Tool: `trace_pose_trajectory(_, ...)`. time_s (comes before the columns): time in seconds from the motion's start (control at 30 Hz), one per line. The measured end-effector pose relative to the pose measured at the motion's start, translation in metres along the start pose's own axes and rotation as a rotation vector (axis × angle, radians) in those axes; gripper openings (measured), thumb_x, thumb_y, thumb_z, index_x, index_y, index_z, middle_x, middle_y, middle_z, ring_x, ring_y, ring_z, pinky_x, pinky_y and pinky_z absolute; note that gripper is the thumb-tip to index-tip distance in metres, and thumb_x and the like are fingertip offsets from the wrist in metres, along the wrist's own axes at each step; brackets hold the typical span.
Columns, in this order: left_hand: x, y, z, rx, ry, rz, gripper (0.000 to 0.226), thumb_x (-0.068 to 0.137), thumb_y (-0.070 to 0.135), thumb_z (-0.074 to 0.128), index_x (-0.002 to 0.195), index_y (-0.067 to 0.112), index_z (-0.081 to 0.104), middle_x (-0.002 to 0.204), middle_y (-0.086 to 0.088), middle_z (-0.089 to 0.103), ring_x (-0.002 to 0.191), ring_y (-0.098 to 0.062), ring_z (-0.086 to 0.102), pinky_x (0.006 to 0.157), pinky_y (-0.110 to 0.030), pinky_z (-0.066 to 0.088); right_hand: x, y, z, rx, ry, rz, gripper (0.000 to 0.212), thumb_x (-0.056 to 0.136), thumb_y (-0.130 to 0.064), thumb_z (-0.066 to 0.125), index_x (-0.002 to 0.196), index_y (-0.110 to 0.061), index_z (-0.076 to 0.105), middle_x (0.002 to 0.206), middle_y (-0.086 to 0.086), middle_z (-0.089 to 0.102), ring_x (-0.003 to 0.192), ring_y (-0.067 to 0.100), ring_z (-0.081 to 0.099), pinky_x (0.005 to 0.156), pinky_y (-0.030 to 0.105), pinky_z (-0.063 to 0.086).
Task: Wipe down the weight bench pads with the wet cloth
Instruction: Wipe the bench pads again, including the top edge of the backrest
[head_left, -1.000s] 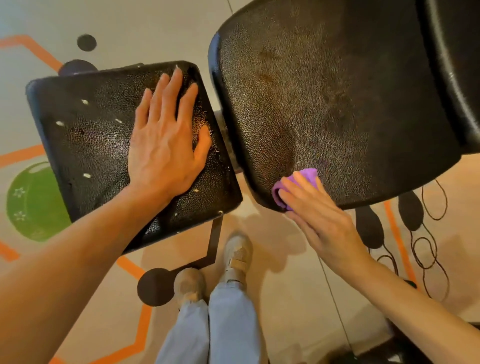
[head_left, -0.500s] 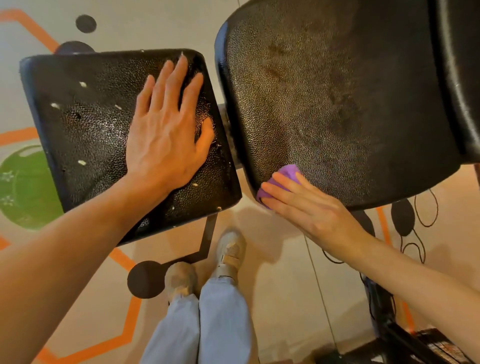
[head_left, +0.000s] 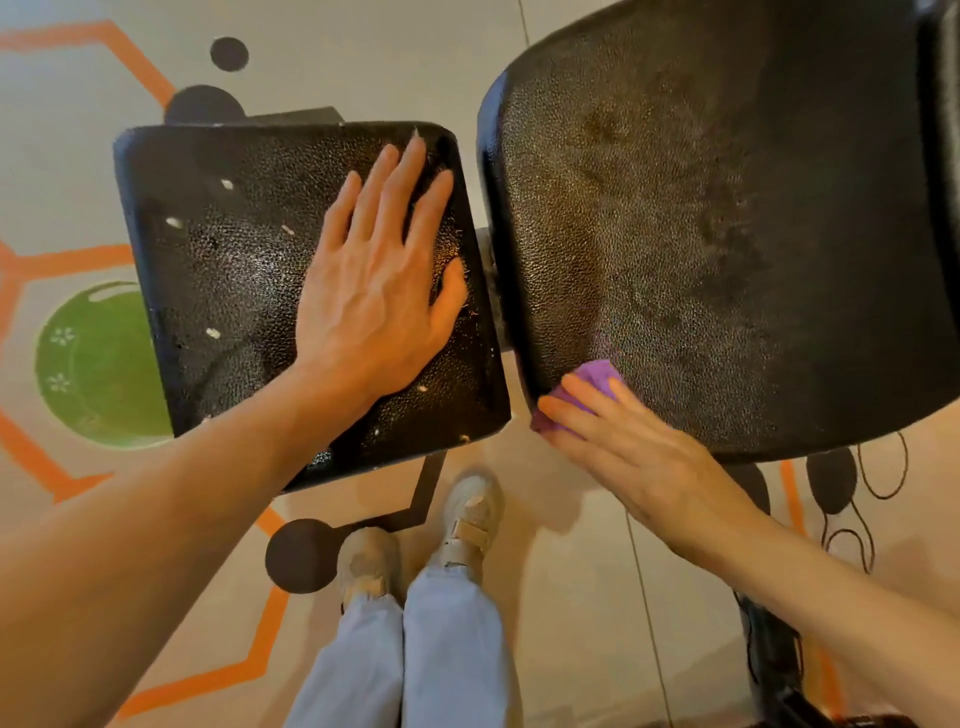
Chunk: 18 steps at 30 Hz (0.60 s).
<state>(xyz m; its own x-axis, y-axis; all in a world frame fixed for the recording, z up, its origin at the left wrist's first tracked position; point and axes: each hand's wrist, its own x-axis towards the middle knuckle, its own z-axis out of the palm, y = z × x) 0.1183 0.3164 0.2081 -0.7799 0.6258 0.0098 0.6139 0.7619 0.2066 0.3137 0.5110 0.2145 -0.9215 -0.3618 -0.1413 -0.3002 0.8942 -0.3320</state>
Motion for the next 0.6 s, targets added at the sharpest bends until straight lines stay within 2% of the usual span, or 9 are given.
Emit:
trace_pose_trajectory(0.1, 0.0, 0.001, -0.001, 0.009, -0.005, 0.002, 0.064, 0.101, 0.043, 0.034, 0.156, 0.013, 0.022, 0.166, -0.01, 0.012, 0.154, -0.025, 0.008, 0.125, -0.041, 0.005, 0.006, 0.006, -0.012, -0.158, -0.083, -0.171, 0.041, 0.097, -0.003, 0.031, 0.131, -0.008, 0.053, 0.139, 0.008, 0.049, 0.138, 0.027, 0.032, 0.116, 0.043, 0.022)
trace_pose_trajectory(0.17, 0.0, 0.0, -0.001, 0.014, -0.006, 0.001, 0.064, 0.101, 0.043, 0.033, 0.156, 0.013, 0.022, 0.165, -0.011, 0.012, 0.154, -0.025, 0.008, 0.125, -0.04, 0.005, 0.05, 0.017, -0.015, -0.219, -0.058, -0.138, 0.036, 0.096, -0.003, 0.037, 0.126, -0.007, 0.056, 0.135, 0.011, 0.052, 0.136, 0.03, 0.036, 0.115, 0.045, 0.025)
trace_pose_trajectory(0.23, 0.0, 0.0, -0.001, 0.019, -0.011, 0.003, 0.064, 0.101, 0.044, 0.033, 0.156, 0.013, 0.022, 0.166, -0.01, 0.011, 0.154, -0.025, 0.008, 0.125, -0.04, 0.005, 0.093, 0.025, -0.017, -0.261, 0.045, -0.041, 0.03, 0.094, -0.001, 0.045, 0.121, -0.003, 0.058, 0.131, 0.015, 0.054, 0.134, 0.033, 0.038, 0.115, 0.047, 0.024)
trace_pose_trajectory(0.3, 0.0, 0.001, -0.001, 0.022, -0.022, 0.003, 0.064, 0.101, 0.045, 0.032, 0.156, 0.014, 0.021, 0.166, -0.01, 0.01, 0.154, -0.024, 0.007, 0.125, -0.039, 0.004, 0.104, 0.023, -0.015, -0.274, 0.076, -0.012, 0.028, 0.092, -0.001, 0.045, 0.114, 0.002, 0.061, 0.125, 0.018, 0.057, 0.13, 0.036, 0.042, 0.115, 0.047, 0.022)
trace_pose_trajectory(0.4, 0.001, 0.0, -0.003, 0.015, -0.031, 0.0, 0.064, 0.101, 0.045, 0.031, 0.156, 0.014, 0.021, 0.166, -0.011, 0.009, 0.154, -0.025, 0.008, 0.126, -0.041, 0.006, 0.07, 0.005, -0.008, -0.243, -0.052, -0.149, 0.037, 0.086, -0.007, 0.037, 0.109, 0.0, 0.065, 0.122, 0.017, 0.061, 0.129, 0.034, 0.039, 0.116, 0.045, 0.014)
trace_pose_trajectory(0.5, 0.0, 0.001, -0.004, 0.005, -0.037, -0.007, 0.064, 0.1, 0.043, 0.032, 0.156, 0.013, 0.023, 0.166, -0.012, 0.011, 0.154, -0.025, 0.01, 0.125, -0.042, 0.009, 0.064, 0.015, -0.018, -0.246, -0.165, -0.268, 0.032, 0.087, -0.009, 0.044, 0.113, -0.006, 0.061, 0.125, 0.013, 0.059, 0.133, 0.029, 0.036, 0.117, 0.042, 0.015)
trace_pose_trajectory(0.6, 0.0, 0.001, -0.004, 0.005, -0.042, -0.017, 0.064, 0.099, 0.042, 0.035, 0.155, 0.012, 0.026, 0.165, -0.011, 0.015, 0.153, -0.025, 0.012, 0.125, -0.042, 0.011, 0.123, 0.044, -0.032, -0.316, -0.057, -0.173, 0.027, 0.088, -0.006, 0.051, 0.112, -0.004, 0.062, 0.123, 0.014, 0.059, 0.131, 0.032, 0.042, 0.116, 0.043, 0.016)
